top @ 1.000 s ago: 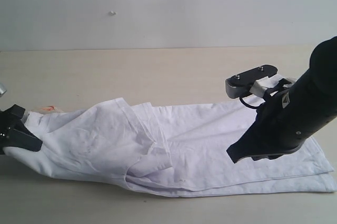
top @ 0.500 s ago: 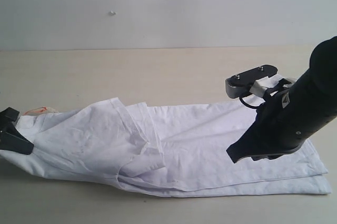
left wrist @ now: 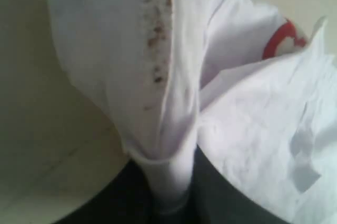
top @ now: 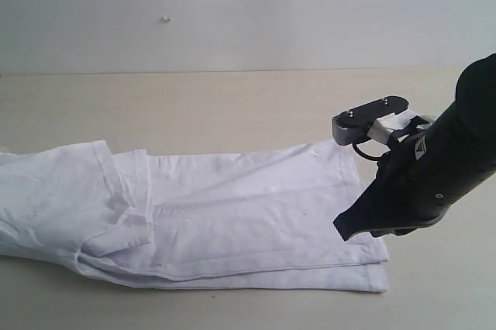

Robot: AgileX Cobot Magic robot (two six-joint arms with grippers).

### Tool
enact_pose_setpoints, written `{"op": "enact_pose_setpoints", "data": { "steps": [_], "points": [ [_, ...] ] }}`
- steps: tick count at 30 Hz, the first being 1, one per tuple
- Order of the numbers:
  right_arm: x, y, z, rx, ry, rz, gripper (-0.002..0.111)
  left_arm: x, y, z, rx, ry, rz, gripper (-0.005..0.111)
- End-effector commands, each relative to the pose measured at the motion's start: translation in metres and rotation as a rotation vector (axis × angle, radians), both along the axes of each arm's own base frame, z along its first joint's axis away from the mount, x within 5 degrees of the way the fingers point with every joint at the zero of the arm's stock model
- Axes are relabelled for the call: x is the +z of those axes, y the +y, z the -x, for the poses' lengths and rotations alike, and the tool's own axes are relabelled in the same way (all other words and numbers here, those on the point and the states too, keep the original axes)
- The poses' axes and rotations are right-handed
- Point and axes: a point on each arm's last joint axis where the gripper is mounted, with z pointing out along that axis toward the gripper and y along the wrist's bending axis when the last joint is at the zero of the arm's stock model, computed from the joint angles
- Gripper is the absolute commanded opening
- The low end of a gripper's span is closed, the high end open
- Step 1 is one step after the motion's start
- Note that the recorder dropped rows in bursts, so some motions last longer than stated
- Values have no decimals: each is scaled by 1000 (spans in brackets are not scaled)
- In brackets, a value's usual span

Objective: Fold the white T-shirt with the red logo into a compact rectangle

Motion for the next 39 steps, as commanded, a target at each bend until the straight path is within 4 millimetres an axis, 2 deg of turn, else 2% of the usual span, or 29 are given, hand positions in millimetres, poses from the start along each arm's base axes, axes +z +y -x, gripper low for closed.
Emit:
{"op": "enact_pose_setpoints", "data": {
  "steps": [1,7,12,22,32,39],
  "points": [
    [0,0,1,7,2,-1,0,22,10,-1,147,-96,106,0],
    [0,0,0,6,-8,-4,0,48,-15,-14,103,-250,380,0],
    [0,0,0,6,-6,-3,0,53,-47,-28,36,-263,419,0],
    [0,0,0,6,-5,-3,0,65,-131,-42,-169,-262,485,0],
    [0,0,-2,14,-32,3,0,86,-211,-37,-327,-295,583,0],
    [2,-20,-8,-105,-102,197,0,86,-264,-20,-479,-254,616,0]
  ]
}}
